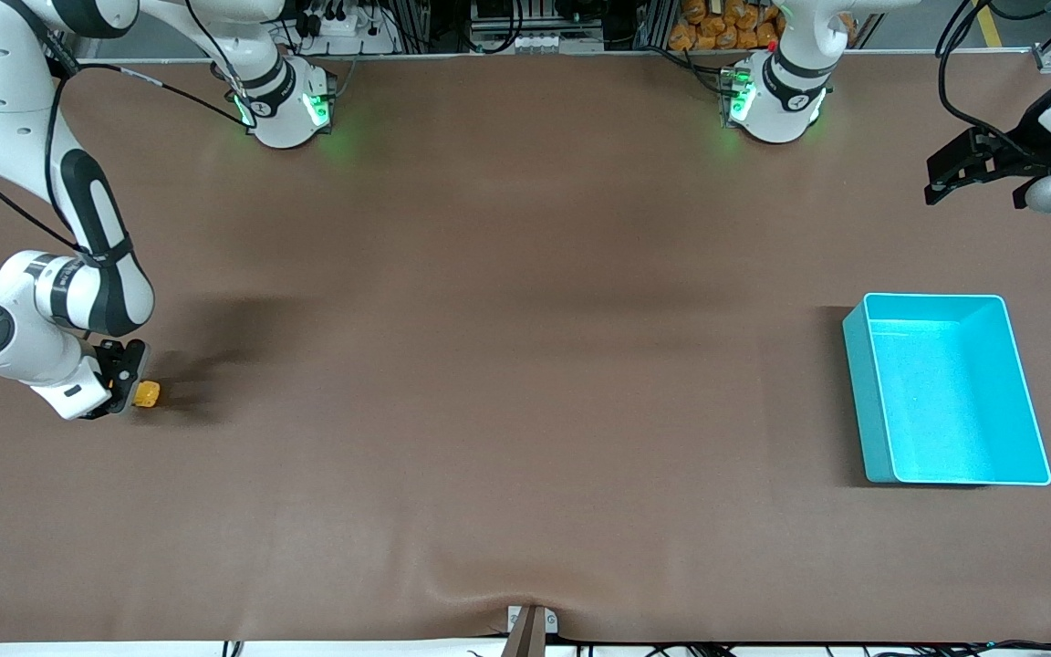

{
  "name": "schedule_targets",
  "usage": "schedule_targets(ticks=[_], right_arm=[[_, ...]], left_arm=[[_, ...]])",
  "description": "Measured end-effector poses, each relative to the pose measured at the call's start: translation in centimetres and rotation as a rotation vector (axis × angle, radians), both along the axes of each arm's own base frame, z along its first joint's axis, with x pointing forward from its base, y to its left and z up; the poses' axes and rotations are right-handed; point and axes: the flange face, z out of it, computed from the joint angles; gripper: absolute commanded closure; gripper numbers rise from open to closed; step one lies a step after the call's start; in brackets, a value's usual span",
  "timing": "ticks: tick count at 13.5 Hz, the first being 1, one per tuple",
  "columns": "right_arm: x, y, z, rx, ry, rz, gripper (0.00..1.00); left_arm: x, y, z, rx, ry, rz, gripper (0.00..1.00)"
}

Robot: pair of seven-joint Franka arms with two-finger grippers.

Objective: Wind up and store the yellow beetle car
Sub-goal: 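Keep dragging the car backward along the table with the right gripper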

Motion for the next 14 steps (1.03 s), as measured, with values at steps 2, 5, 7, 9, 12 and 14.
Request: schedule_targets(ticks=[2, 5, 7, 9, 12, 14], right_arm=[[-0.1, -0.7, 0.0, -0.001, 0.0, -0.005, 0.78], [-0.2, -2.0, 0.0, -0.002, 0.001, 0.003, 0.78], [-0.3, -3.0, 0.0, -0.003, 0.002, 0.006, 0.77], [-0.4, -3.9, 0.0, -0.004, 0.002, 0.002, 0.77], [-0.6, -5.2, 0.0, -0.006, 0.002, 0.007, 0.77], [-0.7, -6.0, 0.0, -0.007, 0.004, 0.017, 0.77]], left_arm=[[0.0, 0.0, 0.0, 0.0, 0.0, 0.0, 0.0], [0.0, 0.0, 0.0, 0.0, 0.0, 0.0, 0.0], [0.0, 0.0, 0.0, 0.0, 0.0, 0.0, 0.0], [0.0, 0.0, 0.0, 0.0, 0.0, 0.0, 0.0], [0.0, 0.0, 0.0, 0.0, 0.0, 0.0, 0.0], [0.0, 0.0, 0.0, 0.0, 0.0, 0.0, 0.0]])
